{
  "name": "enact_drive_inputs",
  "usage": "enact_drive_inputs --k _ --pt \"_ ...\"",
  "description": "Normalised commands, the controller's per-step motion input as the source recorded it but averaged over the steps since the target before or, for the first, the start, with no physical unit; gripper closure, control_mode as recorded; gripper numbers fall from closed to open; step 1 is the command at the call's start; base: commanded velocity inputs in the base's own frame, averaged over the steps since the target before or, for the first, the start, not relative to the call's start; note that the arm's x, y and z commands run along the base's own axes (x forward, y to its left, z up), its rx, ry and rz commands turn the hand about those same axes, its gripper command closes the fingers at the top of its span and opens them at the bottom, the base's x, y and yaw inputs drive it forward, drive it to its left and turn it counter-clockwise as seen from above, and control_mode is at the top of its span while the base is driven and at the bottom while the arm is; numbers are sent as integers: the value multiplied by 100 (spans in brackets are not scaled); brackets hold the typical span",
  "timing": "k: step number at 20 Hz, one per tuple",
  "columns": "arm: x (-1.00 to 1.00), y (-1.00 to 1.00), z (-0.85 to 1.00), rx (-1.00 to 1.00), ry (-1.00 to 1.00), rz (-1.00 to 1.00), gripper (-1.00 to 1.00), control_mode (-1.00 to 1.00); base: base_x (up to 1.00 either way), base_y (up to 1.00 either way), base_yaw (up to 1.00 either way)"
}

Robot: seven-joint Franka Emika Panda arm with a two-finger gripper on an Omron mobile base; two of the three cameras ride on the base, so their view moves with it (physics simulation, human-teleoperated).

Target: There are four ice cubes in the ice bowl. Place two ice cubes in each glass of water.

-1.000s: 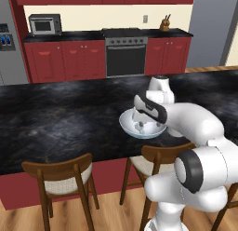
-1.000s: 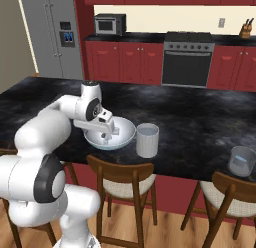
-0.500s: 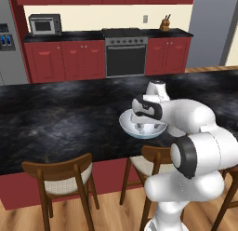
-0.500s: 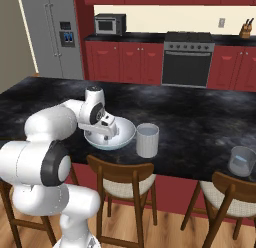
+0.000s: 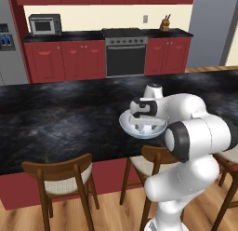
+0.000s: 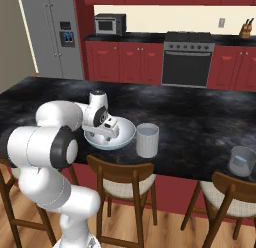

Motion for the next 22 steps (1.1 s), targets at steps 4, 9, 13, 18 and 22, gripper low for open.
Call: enact_drive_inputs --k 4,9,13,18,22 --pt "15 -3 -29 0 0 0 -100 -100 0 0 0" --pt "7 -8 -30 0 0 0 -100 -100 0 0 0" --pt "17 -2 -24 0 0 0 -100 -100 0 0 0" --pt "20 0 -15 0 -3 0 -100 -100 0 0 0" --pt "18 0 -12 0 -3 0 -100 -100 0 0 0"
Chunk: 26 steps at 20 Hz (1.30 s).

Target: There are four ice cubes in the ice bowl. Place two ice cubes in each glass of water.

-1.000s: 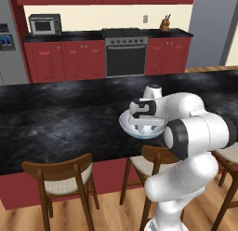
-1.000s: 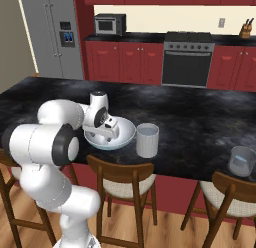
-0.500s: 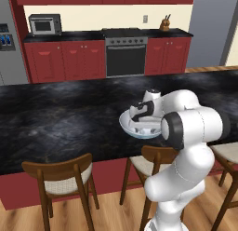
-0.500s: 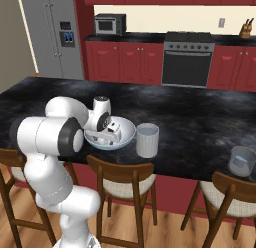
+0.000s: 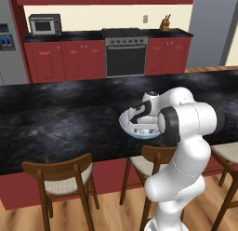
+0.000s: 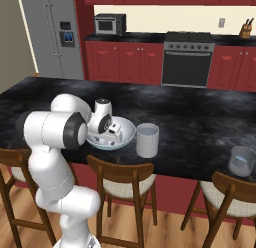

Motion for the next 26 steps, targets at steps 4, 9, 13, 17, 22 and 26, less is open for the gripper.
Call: enact_drive_inputs --k 4,9,13,17,22,26 --pt "15 0 -15 0 -2 0 -100 -100 0 0 0" --pt "12 0 -15 0 -1 0 -100 -100 0 0 0" --pt "-2 0 -17 0 0 0 100 -100 0 0 0" --pt "-1 0 -25 0 0 0 100 -100 0 0 0" --pt "-8 0 -22 0 0 0 100 -100 0 0 0" --pt "-12 0 -11 0 0 0 100 -100 0 0 0"
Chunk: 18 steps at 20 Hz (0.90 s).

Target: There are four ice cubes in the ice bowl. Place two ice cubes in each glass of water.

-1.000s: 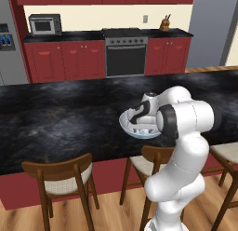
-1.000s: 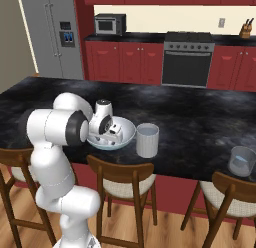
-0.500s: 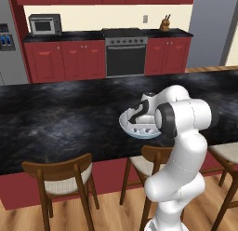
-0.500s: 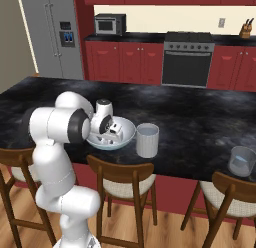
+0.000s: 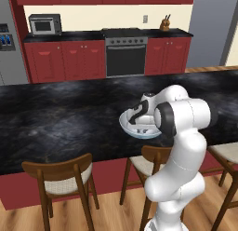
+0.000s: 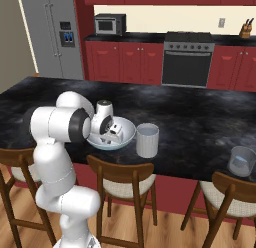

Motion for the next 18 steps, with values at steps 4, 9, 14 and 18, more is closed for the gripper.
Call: enact_drive_inputs --k 4,9,14,18 --pt "-27 -15 37 0 -1 0 100 -100 0 0 0" --pt "-25 -18 87 -1 -1 -7 100 -100 0 0 0" --pt "-4 -28 87 0 -2 -19 100 -100 0 0 0" --pt "-16 -60 44 -3 0 -40 100 -100 0 0 0"
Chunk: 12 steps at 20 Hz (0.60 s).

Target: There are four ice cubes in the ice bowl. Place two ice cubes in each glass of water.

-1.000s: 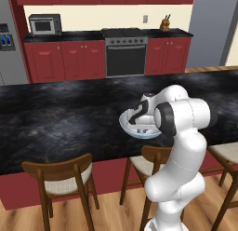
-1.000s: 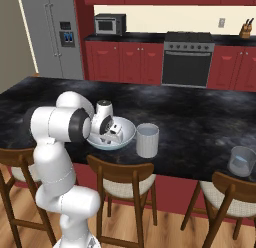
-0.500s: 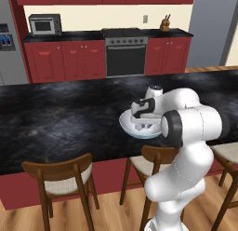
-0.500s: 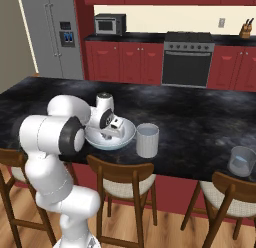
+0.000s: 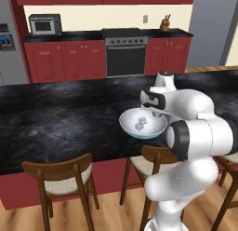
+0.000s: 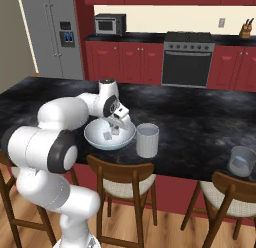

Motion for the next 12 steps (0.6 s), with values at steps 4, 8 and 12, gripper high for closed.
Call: enact_drive_inputs --k 4,8,12 --pt "-24 -94 39 0 -6 -35 100 -100 0 0 0" --pt "-25 -100 47 0 -10 -26 100 -100 0 0 0" --pt "-12 -100 21 0 -1 -17 100 -100 0 0 0"
